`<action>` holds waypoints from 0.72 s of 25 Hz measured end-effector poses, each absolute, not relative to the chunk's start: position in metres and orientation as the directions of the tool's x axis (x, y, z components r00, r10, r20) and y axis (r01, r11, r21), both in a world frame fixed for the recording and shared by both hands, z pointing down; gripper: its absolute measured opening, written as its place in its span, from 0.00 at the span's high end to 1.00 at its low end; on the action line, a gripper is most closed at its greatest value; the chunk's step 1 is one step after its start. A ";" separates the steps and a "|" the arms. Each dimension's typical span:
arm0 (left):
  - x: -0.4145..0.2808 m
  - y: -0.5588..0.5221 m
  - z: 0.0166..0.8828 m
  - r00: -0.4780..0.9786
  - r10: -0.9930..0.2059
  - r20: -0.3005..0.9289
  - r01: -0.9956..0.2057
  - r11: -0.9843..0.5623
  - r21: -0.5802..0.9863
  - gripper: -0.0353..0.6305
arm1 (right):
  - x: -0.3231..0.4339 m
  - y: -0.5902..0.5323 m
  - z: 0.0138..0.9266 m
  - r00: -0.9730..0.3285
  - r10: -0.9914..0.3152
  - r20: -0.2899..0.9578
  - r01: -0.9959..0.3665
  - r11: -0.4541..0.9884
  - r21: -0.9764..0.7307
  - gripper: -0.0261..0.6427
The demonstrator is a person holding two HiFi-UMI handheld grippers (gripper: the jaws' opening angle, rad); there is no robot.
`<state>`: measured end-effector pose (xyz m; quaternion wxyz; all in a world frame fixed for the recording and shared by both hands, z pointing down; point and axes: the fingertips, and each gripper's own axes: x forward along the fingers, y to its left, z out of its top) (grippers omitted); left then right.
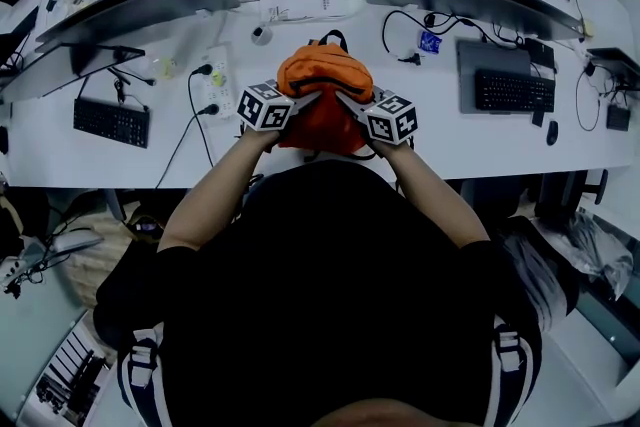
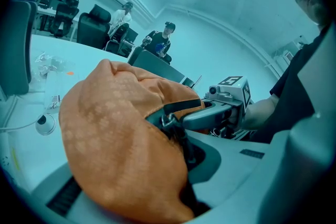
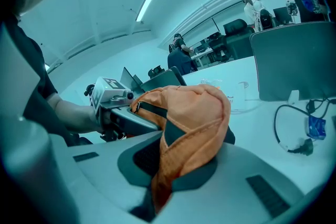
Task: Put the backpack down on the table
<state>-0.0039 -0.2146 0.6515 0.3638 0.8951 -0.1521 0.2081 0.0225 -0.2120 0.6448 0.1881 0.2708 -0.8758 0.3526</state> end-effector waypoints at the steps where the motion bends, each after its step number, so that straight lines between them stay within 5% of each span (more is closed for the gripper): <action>1: -0.003 -0.217 0.653 0.865 -0.125 0.486 -0.426 -0.694 0.580 0.89 | 0.023 -0.214 0.646 -0.780 -0.343 0.524 -0.610 0.605 -0.511 0.91; 18: 0.006 -0.240 0.680 0.843 -0.097 0.530 -0.426 -0.721 0.546 0.88 | 0.035 -0.238 0.676 -0.751 -0.361 0.553 -0.643 0.591 -0.487 0.91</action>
